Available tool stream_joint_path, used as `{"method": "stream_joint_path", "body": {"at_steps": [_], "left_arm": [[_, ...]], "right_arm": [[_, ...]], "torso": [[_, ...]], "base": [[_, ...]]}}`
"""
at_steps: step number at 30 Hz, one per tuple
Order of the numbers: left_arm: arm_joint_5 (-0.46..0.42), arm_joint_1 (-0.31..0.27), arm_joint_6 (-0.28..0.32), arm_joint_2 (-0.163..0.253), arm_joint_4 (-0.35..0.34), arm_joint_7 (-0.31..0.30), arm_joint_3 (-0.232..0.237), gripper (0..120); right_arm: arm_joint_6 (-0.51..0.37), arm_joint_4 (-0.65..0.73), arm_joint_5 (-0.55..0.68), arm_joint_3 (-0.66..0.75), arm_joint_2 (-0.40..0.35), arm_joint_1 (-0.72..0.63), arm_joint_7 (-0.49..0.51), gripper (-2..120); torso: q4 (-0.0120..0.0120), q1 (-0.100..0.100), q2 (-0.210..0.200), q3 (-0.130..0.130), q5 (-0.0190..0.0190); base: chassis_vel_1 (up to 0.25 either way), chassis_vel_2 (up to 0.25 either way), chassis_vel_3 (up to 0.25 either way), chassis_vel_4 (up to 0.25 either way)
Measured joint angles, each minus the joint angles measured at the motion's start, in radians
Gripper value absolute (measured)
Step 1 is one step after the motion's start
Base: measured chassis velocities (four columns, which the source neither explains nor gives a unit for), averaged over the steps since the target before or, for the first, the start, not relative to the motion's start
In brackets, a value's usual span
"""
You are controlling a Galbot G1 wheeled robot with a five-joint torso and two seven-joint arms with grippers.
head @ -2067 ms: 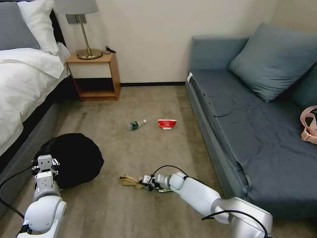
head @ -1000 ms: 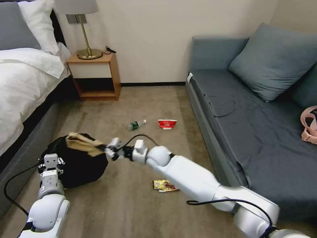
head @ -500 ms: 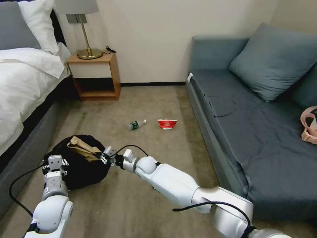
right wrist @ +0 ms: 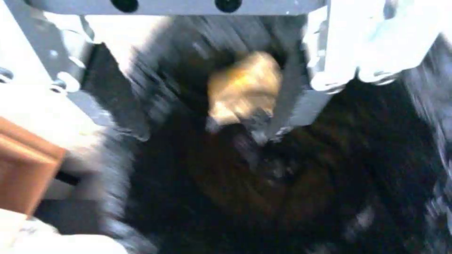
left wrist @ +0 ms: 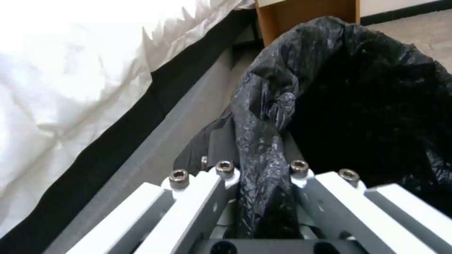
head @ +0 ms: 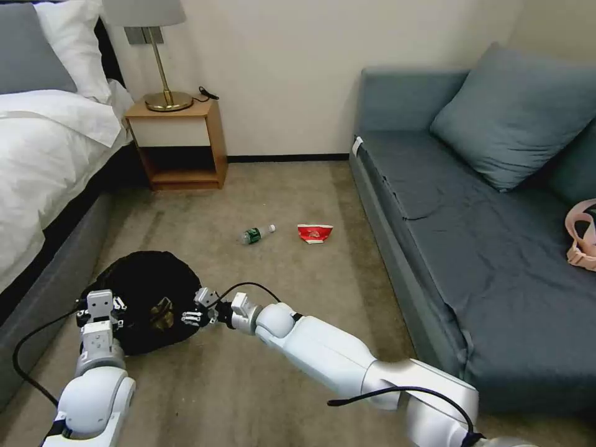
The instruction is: Pick up the trash bin, then pick up the garbage on the floor and place it into the trash bin.
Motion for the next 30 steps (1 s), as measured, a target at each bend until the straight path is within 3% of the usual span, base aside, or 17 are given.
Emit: {"method": "stream_joint_path", "body": {"at_steps": [2,7,9,16,18,30], "left_arm": [[-0.001,0.002,-0.001,0.005,0.003,0.000,-0.004,4],[-0.004,0.005,-0.004,0.012,0.004,0.000,-0.009,4],[-0.005,0.008,-0.008,0.017,0.010,-0.001,-0.011,4],[-0.002,0.009,-0.009,0.020,0.017,-0.001,-0.007,4],[-0.002,0.000,-0.009,0.018,0.025,-0.002,-0.006,4],[0.000,0.002,-0.012,0.015,0.035,-0.002,-0.001,4]], "right_arm": [[-0.070,0.053,-0.002,0.000,-0.088,0.011,-0.035,82],[-0.084,0.042,-0.060,0.015,-0.163,-0.004,-0.098,95],[-0.081,0.017,-0.146,0.036,-0.210,-0.037,-0.142,99],[-0.080,0.034,-0.240,0.103,-0.314,-0.118,-0.200,100],[-0.078,0.053,-0.263,0.134,-0.377,-0.161,-0.200,100],[-0.066,0.147,-0.336,0.252,-0.520,-0.282,-0.122,100]], "torso": [[-0.0005,0.000,0.000,0.000,-0.0001],[-0.0004,0.000,0.000,0.000,-0.0001],[-0.0005,0.000,0.000,0.000,0.0000],[-0.0001,0.000,0.000,0.000,0.0002],[-0.0006,0.000,0.000,0.000,-0.0002],[-0.0004,0.000,0.000,0.000,0.0000]], "base": [[0.000,0.000,0.000,0.000],[0.000,0.000,0.000,0.000],[0.000,0.000,0.000,0.000],[0.000,0.000,0.000,0.000],[0.000,0.000,0.000,0.000],[0.000,0.000,0.000,0.000]]}}
